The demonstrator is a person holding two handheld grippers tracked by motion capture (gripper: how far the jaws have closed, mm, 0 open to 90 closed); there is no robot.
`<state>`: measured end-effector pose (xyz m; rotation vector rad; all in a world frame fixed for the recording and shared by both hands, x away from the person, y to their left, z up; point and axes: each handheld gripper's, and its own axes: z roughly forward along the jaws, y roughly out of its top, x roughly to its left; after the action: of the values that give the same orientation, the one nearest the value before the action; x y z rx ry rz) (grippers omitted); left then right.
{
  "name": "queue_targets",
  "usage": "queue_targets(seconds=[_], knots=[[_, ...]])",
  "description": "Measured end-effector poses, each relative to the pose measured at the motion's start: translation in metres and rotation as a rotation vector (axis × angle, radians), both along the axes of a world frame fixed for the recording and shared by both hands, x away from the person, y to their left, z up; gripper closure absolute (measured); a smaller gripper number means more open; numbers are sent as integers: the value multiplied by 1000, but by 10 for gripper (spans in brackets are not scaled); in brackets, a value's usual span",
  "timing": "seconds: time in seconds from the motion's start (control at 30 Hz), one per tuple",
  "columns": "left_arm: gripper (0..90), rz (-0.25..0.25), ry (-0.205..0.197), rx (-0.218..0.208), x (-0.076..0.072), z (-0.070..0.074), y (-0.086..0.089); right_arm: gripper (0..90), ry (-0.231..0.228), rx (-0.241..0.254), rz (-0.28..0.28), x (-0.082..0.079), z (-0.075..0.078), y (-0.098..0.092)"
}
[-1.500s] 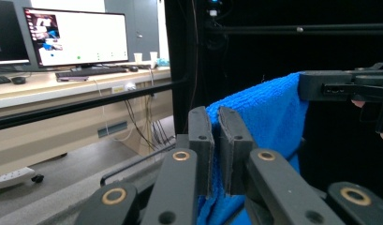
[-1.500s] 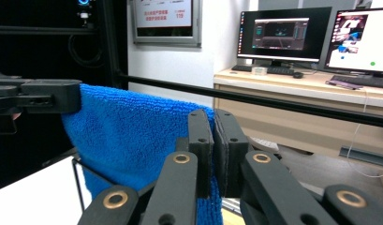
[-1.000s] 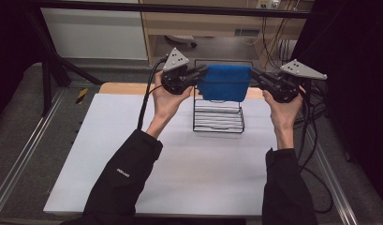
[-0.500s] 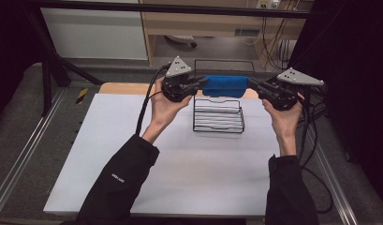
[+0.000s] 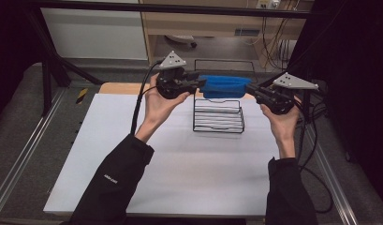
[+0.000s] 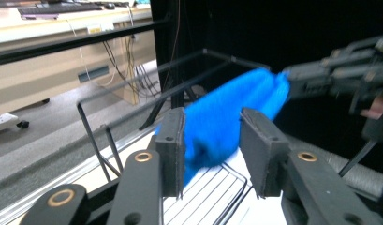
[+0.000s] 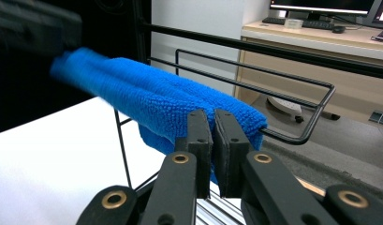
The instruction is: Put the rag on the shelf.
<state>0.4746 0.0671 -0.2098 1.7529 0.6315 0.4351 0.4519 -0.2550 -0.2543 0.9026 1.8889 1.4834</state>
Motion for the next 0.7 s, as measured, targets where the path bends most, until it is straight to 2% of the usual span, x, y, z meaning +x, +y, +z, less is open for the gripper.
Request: queue_targets(seconds=[0.1, 0.23, 0.37, 0.5, 0.67, 0.7], knots=[[676, -1, 21, 7, 2, 1, -2, 860, -4, -9, 1, 0, -2, 1], [780, -35, 85, 73, 7, -12, -10, 851, -8, -13, 6, -1, -3, 0], [857, -47, 119, 116, 12, -23, -15, 842, -6, -25, 15, -1, -4, 0], [898, -52, 119, 132, 13, -30, -17, 816, -5, -29, 21, -1, -5, 0], [900, -47, 111, 154, 14, -38, -19, 691, -10, 26, 38, -2, -3, 0], [900, -49, 110, 158, 15, -39, -20, 692, -12, 40, 45, -3, -2, 1]])
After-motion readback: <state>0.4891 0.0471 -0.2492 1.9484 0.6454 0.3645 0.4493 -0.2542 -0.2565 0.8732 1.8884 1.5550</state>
